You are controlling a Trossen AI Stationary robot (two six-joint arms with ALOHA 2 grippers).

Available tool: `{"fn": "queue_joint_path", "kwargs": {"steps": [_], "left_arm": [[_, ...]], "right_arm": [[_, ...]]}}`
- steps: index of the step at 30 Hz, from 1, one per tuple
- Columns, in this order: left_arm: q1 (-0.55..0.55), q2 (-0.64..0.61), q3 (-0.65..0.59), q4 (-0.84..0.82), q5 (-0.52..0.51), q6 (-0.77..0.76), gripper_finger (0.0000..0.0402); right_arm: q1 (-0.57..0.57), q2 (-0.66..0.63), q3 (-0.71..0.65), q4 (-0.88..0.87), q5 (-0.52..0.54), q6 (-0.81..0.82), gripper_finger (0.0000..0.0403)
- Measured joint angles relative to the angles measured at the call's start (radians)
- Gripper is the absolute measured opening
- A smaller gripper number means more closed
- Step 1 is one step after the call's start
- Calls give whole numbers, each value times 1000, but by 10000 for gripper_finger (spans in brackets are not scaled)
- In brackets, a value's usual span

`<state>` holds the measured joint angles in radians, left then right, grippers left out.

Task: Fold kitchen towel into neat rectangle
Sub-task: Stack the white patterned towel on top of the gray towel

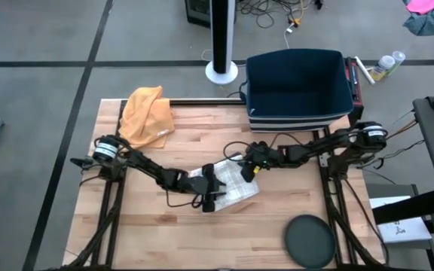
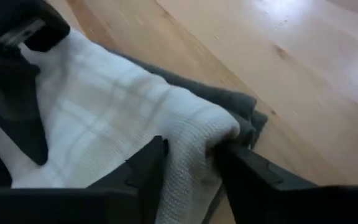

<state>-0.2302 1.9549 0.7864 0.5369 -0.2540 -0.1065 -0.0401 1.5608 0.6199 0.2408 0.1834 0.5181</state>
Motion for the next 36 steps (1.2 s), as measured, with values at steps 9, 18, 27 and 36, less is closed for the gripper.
{"fn": "queue_joint_path", "kwargs": {"steps": [9,18,27,36], "left_arm": [[-4,-27,-23,17,3,15,152],[-7,-198,-78,-74,-24,61,152],[-7,-212,-151,-64,-77,21,152],[-4,-410,-232,-94,-172,39,152]], "right_arm": [[0,-3,42,-9,23,-78,12],[20,2,131,1,52,-187,7],[27,141,138,27,112,-223,12],[49,71,161,21,104,-308,13]]}}
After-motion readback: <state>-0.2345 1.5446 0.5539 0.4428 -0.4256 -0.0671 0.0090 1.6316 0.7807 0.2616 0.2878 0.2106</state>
